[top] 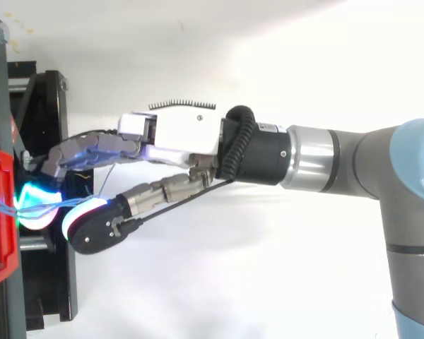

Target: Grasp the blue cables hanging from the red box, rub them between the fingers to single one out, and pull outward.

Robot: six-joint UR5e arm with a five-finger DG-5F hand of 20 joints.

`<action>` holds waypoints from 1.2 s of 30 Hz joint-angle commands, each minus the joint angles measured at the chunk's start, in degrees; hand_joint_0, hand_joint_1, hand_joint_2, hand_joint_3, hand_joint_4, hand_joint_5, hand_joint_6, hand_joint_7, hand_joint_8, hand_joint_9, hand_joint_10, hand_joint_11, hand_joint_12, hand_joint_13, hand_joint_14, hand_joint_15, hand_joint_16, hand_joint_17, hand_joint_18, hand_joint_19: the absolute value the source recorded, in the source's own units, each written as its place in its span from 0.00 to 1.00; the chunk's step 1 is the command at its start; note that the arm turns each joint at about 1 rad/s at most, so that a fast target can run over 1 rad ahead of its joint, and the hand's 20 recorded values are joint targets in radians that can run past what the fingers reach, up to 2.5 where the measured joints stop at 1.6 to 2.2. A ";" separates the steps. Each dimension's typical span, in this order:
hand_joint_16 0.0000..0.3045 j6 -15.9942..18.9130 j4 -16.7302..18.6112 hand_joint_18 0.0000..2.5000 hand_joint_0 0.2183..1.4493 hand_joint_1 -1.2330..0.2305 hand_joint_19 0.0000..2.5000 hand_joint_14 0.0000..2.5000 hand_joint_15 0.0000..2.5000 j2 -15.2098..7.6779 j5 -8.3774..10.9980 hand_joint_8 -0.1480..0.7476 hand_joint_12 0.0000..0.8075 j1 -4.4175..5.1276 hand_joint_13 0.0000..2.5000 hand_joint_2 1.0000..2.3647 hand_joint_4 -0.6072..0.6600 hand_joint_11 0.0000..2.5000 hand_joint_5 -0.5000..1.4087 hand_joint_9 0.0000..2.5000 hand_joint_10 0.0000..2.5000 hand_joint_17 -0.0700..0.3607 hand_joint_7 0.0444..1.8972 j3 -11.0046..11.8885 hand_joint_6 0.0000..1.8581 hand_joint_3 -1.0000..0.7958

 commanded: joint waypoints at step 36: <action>0.17 -3.40 -1.69 0.12 0.30 0.41 0.07 0.00 0.03 3.98 -6.91 0.48 0.47 -3.44 0.11 0.01 0.73 0.00 0.21 0.16 0.00 0.44 0.62 -1.23 0.27 0.33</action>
